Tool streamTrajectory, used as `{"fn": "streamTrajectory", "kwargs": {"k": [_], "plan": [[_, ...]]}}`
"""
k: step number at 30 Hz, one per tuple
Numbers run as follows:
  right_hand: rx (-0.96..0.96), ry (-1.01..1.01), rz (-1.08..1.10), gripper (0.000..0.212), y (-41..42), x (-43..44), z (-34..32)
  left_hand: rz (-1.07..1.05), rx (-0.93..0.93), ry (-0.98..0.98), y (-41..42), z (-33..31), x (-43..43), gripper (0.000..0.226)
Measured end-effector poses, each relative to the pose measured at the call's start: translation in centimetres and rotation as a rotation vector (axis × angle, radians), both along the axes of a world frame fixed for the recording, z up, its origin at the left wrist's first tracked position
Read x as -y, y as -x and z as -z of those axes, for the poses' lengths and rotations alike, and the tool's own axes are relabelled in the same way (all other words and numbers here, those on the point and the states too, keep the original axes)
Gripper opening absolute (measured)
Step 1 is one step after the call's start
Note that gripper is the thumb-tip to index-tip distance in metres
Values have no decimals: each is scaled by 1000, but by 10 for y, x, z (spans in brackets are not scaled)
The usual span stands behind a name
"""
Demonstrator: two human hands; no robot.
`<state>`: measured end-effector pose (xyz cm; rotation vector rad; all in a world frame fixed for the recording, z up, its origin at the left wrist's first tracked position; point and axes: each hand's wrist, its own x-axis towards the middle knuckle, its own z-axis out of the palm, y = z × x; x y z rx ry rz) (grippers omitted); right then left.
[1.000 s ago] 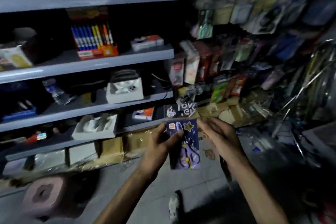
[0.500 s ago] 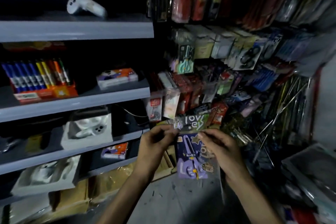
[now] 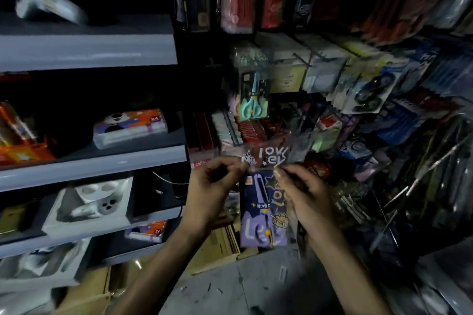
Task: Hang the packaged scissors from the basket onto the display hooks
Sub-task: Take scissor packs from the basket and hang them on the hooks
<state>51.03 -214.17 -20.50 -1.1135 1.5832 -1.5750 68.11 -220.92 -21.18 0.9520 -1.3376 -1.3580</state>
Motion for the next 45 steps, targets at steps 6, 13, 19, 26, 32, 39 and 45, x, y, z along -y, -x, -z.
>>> {"fn": "streamTrajectory", "kwargs": {"k": [6, 13, 19, 26, 32, 39, 45], "plan": [[-36, 60, -99, 8, 61, 61, -1, -99, 84, 70, 49, -18, 37, 10], [-27, 98, -152, 8, 107, 109, 6, -275, 112, 159, 78, -44, 76, 10], [6, 134, -194, 8, 116, 141, -2, -364, 128, 198, 93, -70, 108, 25], [25, 159, -204, 16, 113, 160, -9, -313, 60, 208, 100, -81, 104, 13], [85, 140, -184, 9, 109, 171, -17, -241, -25, 229, 100, -90, 95, 22], [121, 179, -159, 15, 104, 189, -35, -253, 46, 357, 110, -98, 96, 29], [79, 181, -145, 13, 100, 205, -40, -254, 123, 410, 111, -90, 95, 36]]}}
